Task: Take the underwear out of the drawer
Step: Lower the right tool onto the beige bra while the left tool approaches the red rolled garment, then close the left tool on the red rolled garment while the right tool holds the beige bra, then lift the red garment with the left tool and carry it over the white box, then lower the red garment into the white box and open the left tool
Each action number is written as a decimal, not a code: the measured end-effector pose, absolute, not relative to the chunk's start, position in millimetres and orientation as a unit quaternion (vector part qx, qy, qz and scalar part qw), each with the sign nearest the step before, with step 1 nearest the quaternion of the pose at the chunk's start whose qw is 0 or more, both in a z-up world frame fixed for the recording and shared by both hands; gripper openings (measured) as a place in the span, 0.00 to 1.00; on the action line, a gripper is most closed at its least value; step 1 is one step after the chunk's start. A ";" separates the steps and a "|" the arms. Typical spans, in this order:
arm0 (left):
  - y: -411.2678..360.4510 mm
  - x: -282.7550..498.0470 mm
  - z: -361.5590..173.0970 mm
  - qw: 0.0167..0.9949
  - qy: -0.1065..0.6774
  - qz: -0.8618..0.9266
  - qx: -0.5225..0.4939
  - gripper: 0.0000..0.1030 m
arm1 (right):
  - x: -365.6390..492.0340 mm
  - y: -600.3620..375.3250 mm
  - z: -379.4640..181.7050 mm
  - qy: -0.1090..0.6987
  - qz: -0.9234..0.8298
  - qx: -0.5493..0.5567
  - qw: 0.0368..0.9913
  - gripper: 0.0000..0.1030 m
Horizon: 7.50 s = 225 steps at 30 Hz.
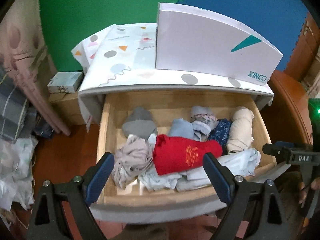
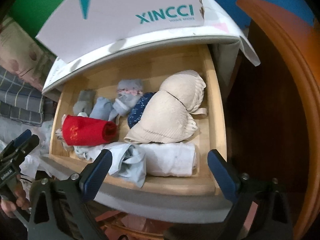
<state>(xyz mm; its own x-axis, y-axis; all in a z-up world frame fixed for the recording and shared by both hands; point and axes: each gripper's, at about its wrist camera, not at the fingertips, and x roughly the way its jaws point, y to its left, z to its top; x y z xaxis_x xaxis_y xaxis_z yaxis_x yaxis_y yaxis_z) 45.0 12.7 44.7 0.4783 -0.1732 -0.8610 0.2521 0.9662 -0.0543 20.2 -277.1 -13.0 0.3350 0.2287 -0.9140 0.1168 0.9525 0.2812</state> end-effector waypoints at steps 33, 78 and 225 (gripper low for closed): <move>-28.8 74.5 -19.0 0.804 0.569 -0.160 0.065 0.90 | 95.5 -251.9 -94.0 0.669 -0.047 0.039 0.741 0.58; -76.3 99.5 -80.3 0.774 0.626 -0.062 0.077 0.87 | 66.5 -269.5 -84.4 0.663 -0.016 0.099 0.742 0.52; -104.0 207.9 123.2 0.887 0.449 -0.041 0.100 0.60 | 51.4 -258.6 -64.6 0.645 -0.002 0.039 0.763 0.48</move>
<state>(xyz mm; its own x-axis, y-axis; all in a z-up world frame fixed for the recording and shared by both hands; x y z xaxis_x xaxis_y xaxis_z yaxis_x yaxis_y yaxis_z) 207.9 -104.0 123.2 0.5927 0.0170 -0.8052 0.1631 0.9765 0.1407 51.4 -258.6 -64.6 0.1669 0.0464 -0.9849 0.0533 0.9970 0.0560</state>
